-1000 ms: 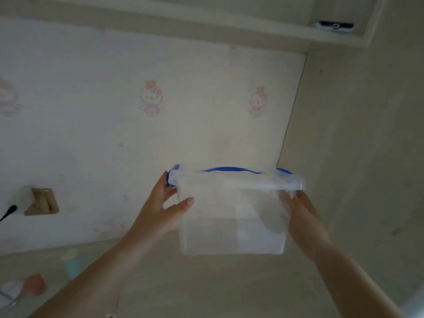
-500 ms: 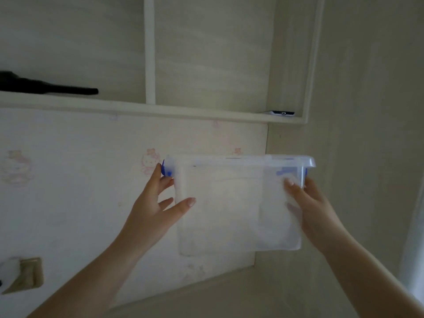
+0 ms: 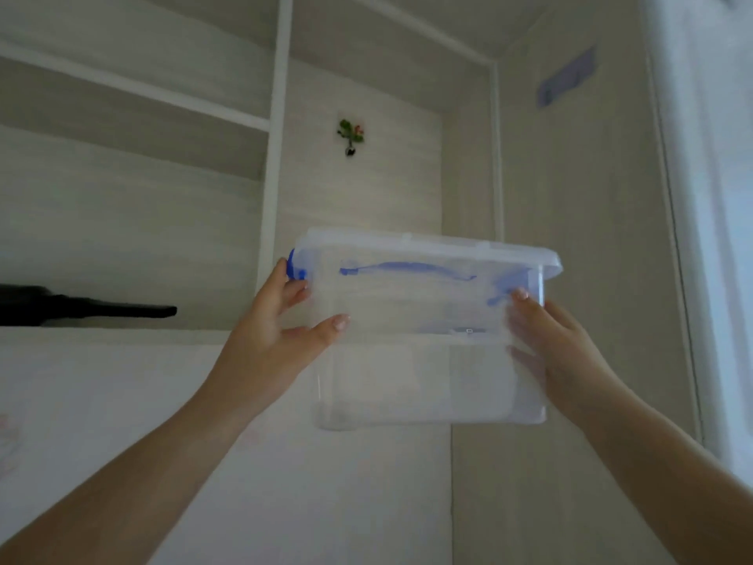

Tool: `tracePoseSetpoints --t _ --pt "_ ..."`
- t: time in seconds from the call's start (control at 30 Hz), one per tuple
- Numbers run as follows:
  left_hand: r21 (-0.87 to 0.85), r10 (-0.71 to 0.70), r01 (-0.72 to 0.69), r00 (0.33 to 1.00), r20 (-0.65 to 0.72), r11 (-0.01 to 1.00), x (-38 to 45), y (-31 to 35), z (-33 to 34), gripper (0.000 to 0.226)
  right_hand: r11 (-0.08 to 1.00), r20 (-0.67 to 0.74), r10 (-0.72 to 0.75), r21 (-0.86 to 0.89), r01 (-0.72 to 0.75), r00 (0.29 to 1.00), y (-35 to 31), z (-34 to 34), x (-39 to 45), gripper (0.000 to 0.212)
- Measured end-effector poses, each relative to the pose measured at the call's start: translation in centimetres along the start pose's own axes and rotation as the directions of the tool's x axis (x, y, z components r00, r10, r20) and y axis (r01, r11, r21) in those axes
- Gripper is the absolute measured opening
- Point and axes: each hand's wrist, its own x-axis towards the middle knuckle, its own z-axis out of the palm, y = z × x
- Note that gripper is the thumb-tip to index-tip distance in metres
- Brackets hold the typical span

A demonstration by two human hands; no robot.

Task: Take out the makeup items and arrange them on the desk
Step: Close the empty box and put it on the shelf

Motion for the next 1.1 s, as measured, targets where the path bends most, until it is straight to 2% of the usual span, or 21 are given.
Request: tracePoseSetpoints --t 0.27,0.3,0.4,0.47,0.6,0.7,0.8,0.83,0.9,1.0,1.1 --pt "0.023 0.085 -0.087 0.995 0.056 0.996 5.8 1.0 -0.1 0.082 0.998 0.033 -0.061 -0.026 0.062 0.998 -0.8 0.8 6.3 0.018" --pt "0.026 0.088 -0.089 0.994 0.064 0.996 6.4 1.0 -0.1 0.078 0.998 0.032 -0.062 -0.023 0.063 0.998 -0.6 1.1 7.0 0.024" --pt "0.061 0.084 -0.089 0.993 0.08 0.994 8.1 0.6 -0.3 0.073 0.999 0.019 -0.04 0.013 0.04 0.999 0.8 1.9 9.6 0.065" --pt "0.105 0.064 -0.071 0.995 0.07 0.992 9.0 0.2 -0.3 0.079 0.999 0.042 -0.017 0.034 0.016 0.999 2.0 2.3 11.1 0.073" --pt "0.119 0.03 -0.033 0.999 0.027 0.992 10.5 -1.0 0.0 0.071 0.997 0.074 0.006 0.075 -0.012 0.997 4.5 2.9 13.8 0.051" --pt "0.125 0.006 -0.005 1.0 -0.014 0.992 10.8 -1.8 0.5 0.066 0.996 0.076 0.02 0.089 -0.027 0.997 6.1 3.6 15.3 0.054" --pt "0.132 -0.038 0.047 0.997 -0.063 0.99 11.2 -3.1 0.9 0.084 0.995 0.106 0.009 0.096 -0.019 0.994 7.4 4.1 16.8 0.025" --pt "0.137 -0.044 0.053 0.996 -0.072 0.989 11.3 -3.3 1.0 0.09 0.997 0.103 0.013 0.073 -0.02 0.995 7.7 4.2 17.1 0.024" --pt "0.154 -0.031 0.047 0.994 -0.102 0.987 11.7 -3.9 1.1 0.085 0.999 0.082 0.028 0.03 -0.03 0.996 8.6 4.5 18.2 0.041" --pt "0.215 0.018 0.005 0.994 -0.107 0.977 12.1 -4.8 1.7 0.06 0.999 0.09 0.032 0.017 -0.034 0.995 10.0 4.9 19.6 0.061" --pt "0.263 0.016 0.021 0.99 -0.138 0.965 12.1 -6.0 2.3 0.06 0.999 0.11 0.035 0.032 -0.039 0.993 11.0 5.3 19.9 0.075"
